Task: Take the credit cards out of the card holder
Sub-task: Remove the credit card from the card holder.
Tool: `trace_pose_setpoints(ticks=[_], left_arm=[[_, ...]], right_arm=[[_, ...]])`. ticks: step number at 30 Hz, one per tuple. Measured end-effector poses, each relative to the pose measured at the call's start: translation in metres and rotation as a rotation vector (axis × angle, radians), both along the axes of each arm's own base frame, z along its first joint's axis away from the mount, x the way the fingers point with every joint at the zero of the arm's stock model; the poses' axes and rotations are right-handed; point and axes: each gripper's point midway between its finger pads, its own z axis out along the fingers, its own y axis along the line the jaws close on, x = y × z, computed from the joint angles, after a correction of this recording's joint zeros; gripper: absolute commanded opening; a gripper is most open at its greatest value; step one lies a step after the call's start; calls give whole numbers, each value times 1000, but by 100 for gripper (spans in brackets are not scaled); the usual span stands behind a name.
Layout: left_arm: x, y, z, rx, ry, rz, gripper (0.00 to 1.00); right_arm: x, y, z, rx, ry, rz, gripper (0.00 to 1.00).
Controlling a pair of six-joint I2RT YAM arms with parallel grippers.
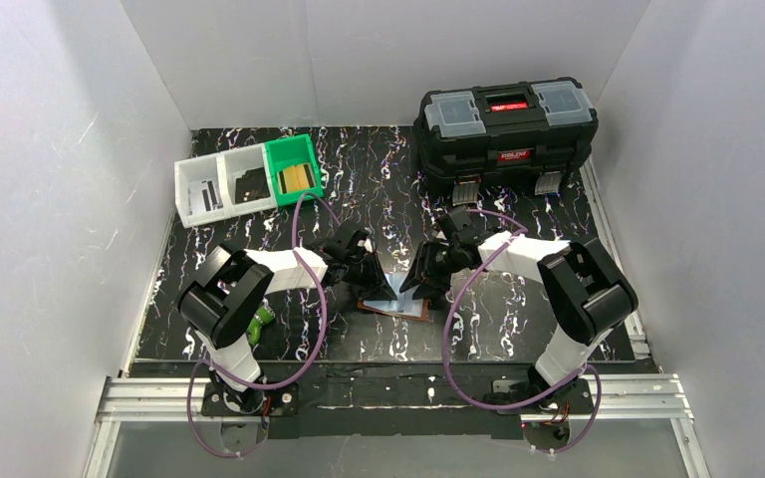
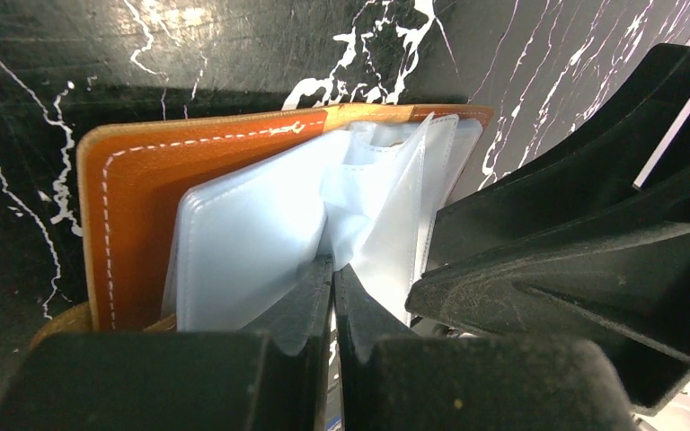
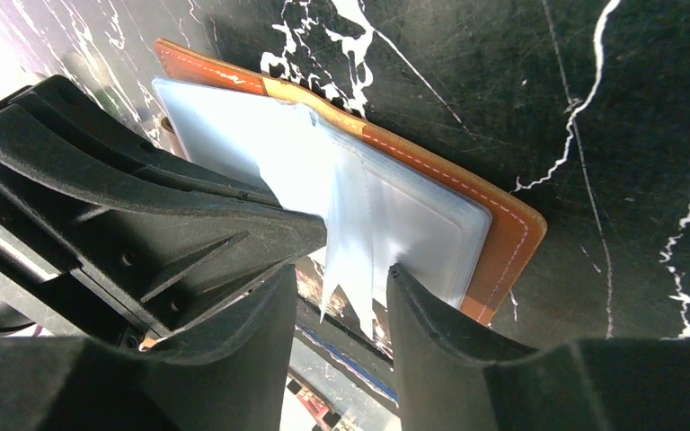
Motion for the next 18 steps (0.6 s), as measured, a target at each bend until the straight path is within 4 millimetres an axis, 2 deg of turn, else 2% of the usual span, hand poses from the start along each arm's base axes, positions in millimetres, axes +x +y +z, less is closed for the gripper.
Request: trace_pose_setpoints(ticks=[3,6,9,12,18], left_arm=[[0,0,0,1,-4,-7,2],[-1,1,0,4,-9,-17,18],[-3,3,2,15,-8,-27,29],[-5,7,7,32,-22,-38,37],[-4,19,23,82,-71,-51,42]], right_arm=[[0,0,-1,-2,-1,2,29],[0,0,-2,-4,-1,6,12],[1,0,-2,-10,-1,6,1],[3,0,-1,-14,-8,9,1],[6,-1,0,-33,-28,17,1]])
